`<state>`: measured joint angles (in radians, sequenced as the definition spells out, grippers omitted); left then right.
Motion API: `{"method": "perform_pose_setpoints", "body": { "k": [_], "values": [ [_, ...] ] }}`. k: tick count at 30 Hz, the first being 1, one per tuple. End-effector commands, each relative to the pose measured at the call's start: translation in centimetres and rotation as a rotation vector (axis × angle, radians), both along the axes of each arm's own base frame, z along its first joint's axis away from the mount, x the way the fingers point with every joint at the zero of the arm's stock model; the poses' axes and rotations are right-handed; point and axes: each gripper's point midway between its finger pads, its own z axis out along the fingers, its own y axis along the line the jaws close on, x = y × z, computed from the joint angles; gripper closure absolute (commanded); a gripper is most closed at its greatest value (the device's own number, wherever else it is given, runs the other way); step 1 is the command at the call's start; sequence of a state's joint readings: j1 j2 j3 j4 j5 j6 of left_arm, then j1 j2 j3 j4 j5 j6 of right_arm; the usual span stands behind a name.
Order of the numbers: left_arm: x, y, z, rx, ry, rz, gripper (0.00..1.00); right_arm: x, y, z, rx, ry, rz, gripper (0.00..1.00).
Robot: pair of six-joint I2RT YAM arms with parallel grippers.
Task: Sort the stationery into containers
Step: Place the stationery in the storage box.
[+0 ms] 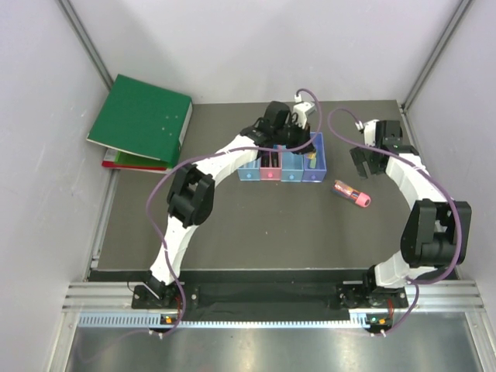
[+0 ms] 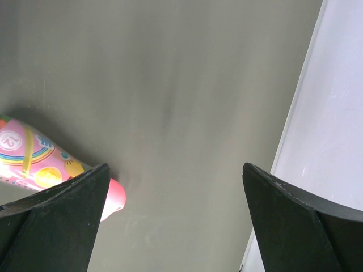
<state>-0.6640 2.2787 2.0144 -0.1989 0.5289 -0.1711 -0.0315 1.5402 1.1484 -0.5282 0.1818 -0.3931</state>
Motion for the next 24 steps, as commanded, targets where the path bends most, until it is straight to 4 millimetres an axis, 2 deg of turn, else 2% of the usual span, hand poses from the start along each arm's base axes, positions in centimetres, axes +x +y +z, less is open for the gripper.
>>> {"method": "perform_pose_setpoints", "body": {
  "k": [1,2,7,9,10,12,14,17,18,19,24],
  "values": [
    [0.7,-2.0,0.5,-0.038,-0.066,0.003,1.0,0.9,-0.2,2.9,0.005,-0.103,0.001,0.0],
    [0.8,-2.0,0.0,-0.032,-0.067,0.004,0.86,0.7,-0.1,2.9,0.007,-0.099,0.013,0.0],
    [1.6,-2.2,-1.3,-0.01,-0.098,0.011,0.79,-1.0,0.1,2.8,0.006,-0.078,0.096,0.0],
    [1.9,-2.1,-1.7,0.005,-0.11,0.016,0.66,-1.7,0.6,3.5,-0.001,-0.09,0.172,0.0],
    [1.9,-2.0,-1.7,0.007,-0.115,0.017,0.65,-2.4,1.0,2.8,-0.004,-0.067,0.224,0.0],
    [2.1,-2.0,-1.9,0.015,-0.125,0.02,0.64,-3.2,1.1,3.2,-0.02,-0.069,0.26,0.0],
    [2.3,-1.9,-1.8,0.017,-0.137,0.024,0.63,-4.2,1.8,2.5,-0.005,-0.047,0.313,0.0],
    [2.6,-1.8,-2.0,0.029,-0.148,0.035,0.55,-5.4,2.4,2.0,0.015,-0.018,0.349,0.0],
    [2.8,-1.7,-1.9,0.031,-0.152,0.041,0.51,-5.7,2.6,1.9,0.025,-0.012,0.359,0.0],
    [2.8,-1.7,-1.7,0.031,-0.155,0.042,0.42,-6.0,3.0,1.5,0.038,-0.002,0.381,0.01],
    [2.6,-0.9,0.2,0.045,-0.181,0.05,0.34,-6.7,3.5,-0.7,0.055,0.056,0.434,0.0]
  ]
}}
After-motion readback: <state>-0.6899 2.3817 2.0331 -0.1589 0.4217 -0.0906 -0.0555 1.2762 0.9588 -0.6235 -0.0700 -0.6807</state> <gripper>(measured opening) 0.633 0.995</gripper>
